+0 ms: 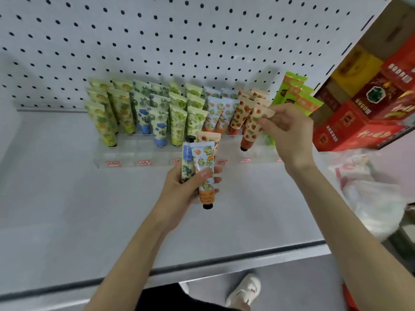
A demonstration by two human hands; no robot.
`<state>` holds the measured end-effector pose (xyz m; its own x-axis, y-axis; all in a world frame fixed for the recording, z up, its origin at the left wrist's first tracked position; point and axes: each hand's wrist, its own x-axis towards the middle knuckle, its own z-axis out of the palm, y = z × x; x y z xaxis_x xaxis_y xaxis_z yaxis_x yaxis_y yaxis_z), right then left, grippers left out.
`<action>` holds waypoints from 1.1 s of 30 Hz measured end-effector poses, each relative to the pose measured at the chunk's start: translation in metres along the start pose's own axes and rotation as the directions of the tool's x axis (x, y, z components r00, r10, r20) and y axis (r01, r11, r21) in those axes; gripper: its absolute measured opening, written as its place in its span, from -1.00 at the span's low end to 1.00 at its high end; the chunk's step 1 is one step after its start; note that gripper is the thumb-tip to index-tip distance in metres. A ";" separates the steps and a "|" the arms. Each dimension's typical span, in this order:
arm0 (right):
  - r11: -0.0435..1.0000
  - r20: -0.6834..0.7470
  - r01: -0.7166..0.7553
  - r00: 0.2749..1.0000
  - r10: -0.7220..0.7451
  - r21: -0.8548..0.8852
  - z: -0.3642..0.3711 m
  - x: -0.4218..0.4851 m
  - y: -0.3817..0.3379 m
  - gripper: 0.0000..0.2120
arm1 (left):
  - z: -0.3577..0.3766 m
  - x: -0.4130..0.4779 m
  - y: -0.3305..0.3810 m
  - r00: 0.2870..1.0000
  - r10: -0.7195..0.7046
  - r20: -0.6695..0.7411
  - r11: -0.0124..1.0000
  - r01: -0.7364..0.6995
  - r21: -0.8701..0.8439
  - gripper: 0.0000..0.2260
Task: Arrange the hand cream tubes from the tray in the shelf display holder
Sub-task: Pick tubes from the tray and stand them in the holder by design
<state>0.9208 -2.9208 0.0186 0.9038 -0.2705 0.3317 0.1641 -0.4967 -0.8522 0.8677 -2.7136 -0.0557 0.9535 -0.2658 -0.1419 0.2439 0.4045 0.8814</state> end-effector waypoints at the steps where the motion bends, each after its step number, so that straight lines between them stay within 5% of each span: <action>1: 1.000 0.016 0.005 1.000 -0.006 0.015 0.001 0.003 0.003 -0.75 | 0.000 0.000 -0.002 1.000 0.008 -0.005 1.000 -0.008 0.015 -0.73; 13: 0.994 0.132 -0.007 0.991 -0.008 0.106 0.012 0.017 0.035 -0.81 | 0.000 0.005 -0.002 0.999 0.010 -0.045 0.999 -0.012 -0.031 -0.24; 21: 0.998 0.170 -0.002 0.985 -0.009 0.069 0.016 0.012 0.043 -0.78 | 0.002 0.003 -0.001 0.999 0.004 -0.048 1.000 -0.004 0.007 -0.69; 27: 0.998 0.207 -0.062 0.977 0.054 0.033 0.014 0.008 0.044 -0.73 | 0.004 0.002 0.000 0.998 -0.010 -0.069 1.000 0.010 0.000 -0.69; 33: 0.990 0.047 -0.100 0.994 0.096 0.103 0.000 -0.033 0.008 -0.83 | 0.004 -0.008 0.004 0.997 -0.045 -0.067 0.999 0.043 -0.034 -0.68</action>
<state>0.8925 -2.9160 0.0004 0.9331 -0.2775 0.2289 0.1124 -0.3798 -0.9182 0.8603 -2.7136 -0.0492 0.9512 -0.2249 -0.2111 0.2904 0.4223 0.8587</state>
